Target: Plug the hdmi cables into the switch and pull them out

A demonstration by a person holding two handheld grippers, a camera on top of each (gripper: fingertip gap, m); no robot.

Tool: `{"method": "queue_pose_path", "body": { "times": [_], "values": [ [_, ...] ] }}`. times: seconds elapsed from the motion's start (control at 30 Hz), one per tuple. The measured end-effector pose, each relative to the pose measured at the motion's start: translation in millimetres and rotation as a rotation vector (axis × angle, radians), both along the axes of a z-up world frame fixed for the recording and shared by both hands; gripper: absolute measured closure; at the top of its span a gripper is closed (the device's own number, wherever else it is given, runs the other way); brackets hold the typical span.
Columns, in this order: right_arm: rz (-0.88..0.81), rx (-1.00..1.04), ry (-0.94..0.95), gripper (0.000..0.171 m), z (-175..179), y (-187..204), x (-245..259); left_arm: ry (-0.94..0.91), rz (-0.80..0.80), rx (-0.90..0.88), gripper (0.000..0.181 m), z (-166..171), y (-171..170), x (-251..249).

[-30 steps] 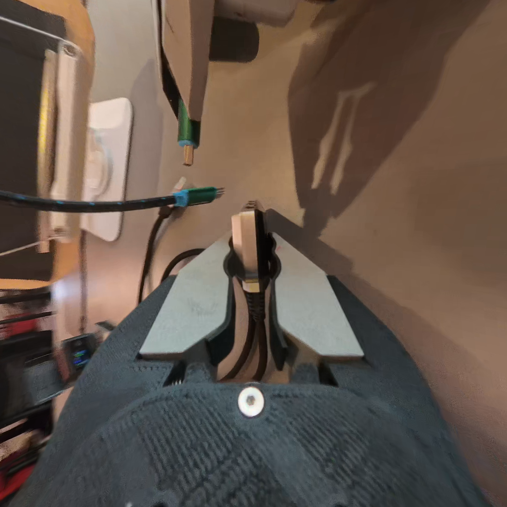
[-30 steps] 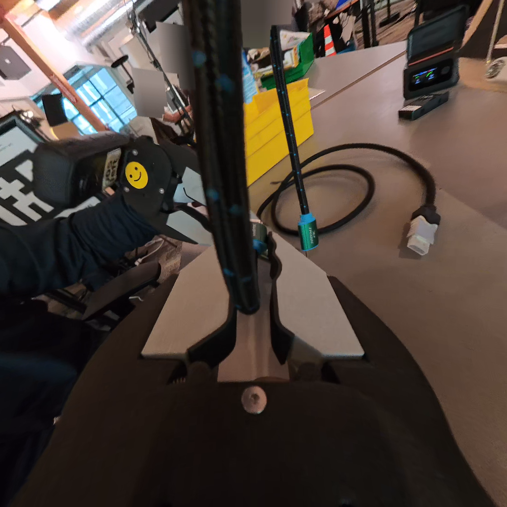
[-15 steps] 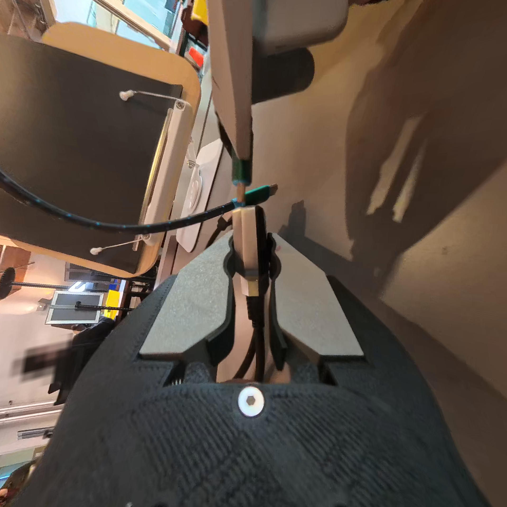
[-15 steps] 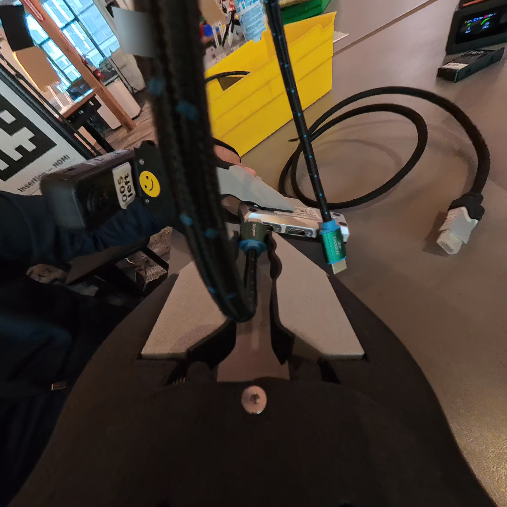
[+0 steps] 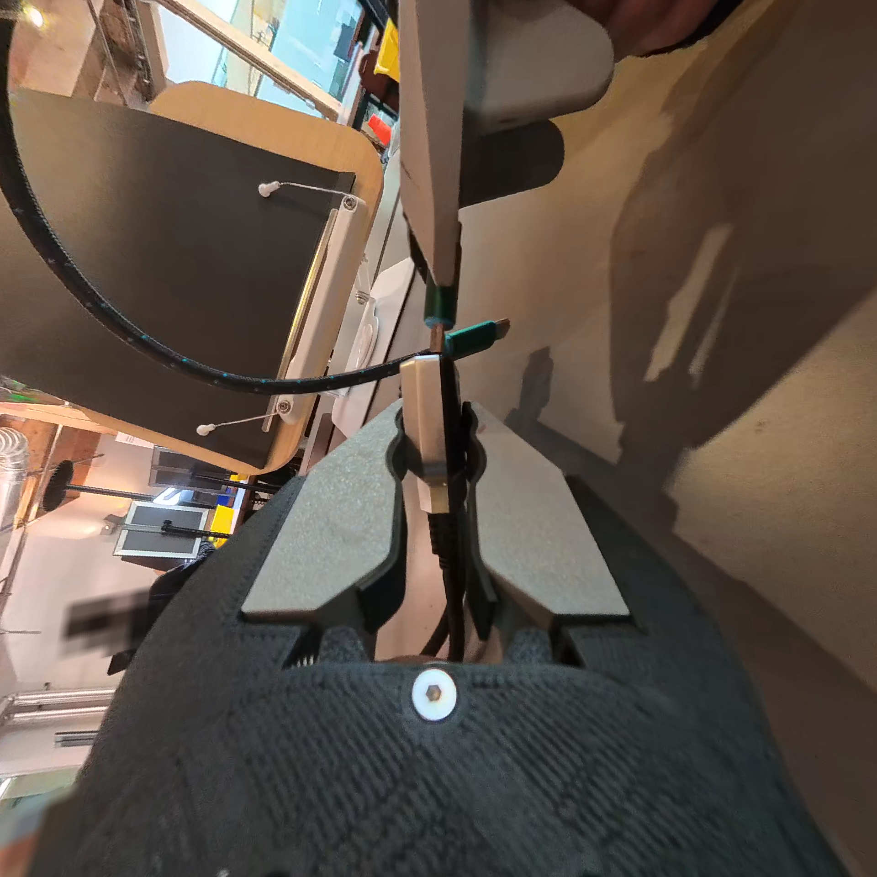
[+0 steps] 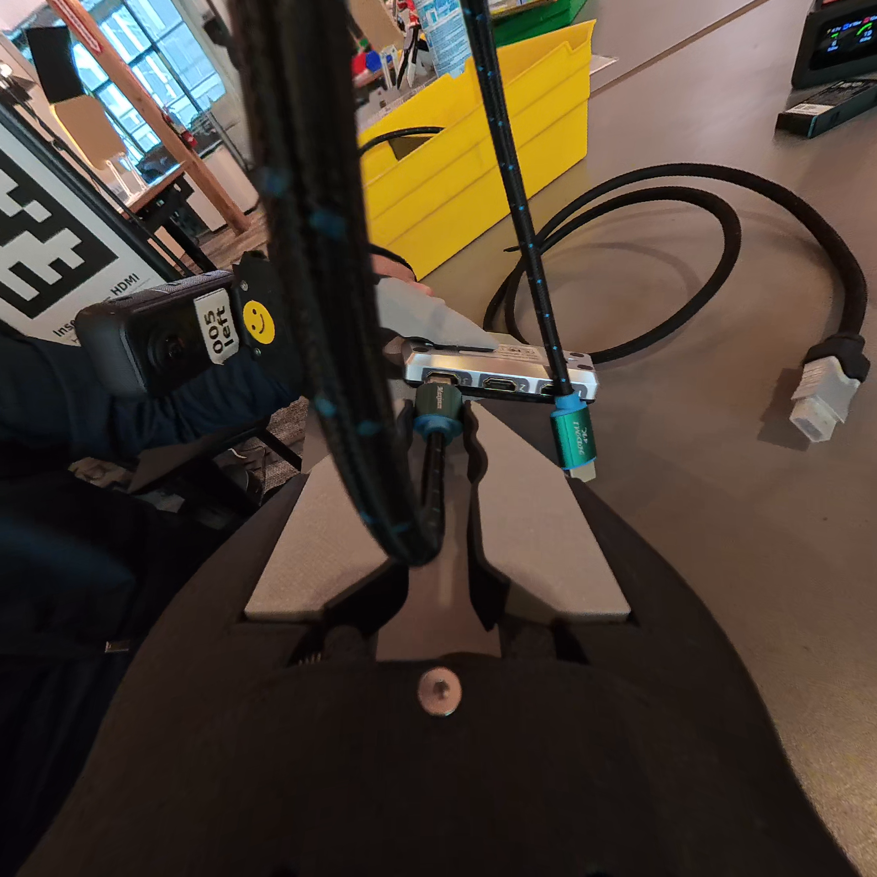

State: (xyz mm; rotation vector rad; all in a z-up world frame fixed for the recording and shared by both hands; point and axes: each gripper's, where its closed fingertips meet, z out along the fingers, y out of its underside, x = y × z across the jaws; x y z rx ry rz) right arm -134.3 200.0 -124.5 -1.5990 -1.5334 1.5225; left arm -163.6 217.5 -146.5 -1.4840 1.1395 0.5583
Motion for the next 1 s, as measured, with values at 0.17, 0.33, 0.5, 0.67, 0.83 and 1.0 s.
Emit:
{"method": "queue_pose_path", "body": {
  "times": [0.17,0.33,0.5,0.67,0.83,1.0],
  "values": [
    [0.0,0.003,-0.002,0.153,-0.9,-0.9,-0.4,0.006,-0.009,0.012,0.162,0.7,-1.6,1.5],
    [0.004,0.015,-0.004,0.153,-0.9,-1.6,0.4,0.005,-0.023,0.009,0.162,-0.5,-2.6,3.6],
    [0.007,0.047,-0.03,0.153,-5.8,-2.9,0.3,0.062,-0.021,0.014,0.162,-5.1,-2.8,5.4],
    [-0.003,0.057,-0.023,0.153,-5.3,-2.8,-0.5,0.026,-0.013,-0.001,0.163,-4.3,-2.6,5.0],
    [-0.011,0.09,-0.058,0.153,-13.3,-4.8,-2.7,0.047,0.006,-0.023,0.164,-9.5,-2.7,4.9],
    [-0.019,0.091,-0.061,0.153,-13.8,-4.1,-4.5,0.048,0.017,-0.032,0.164,-10.9,-2.6,4.4]
  ]
}}
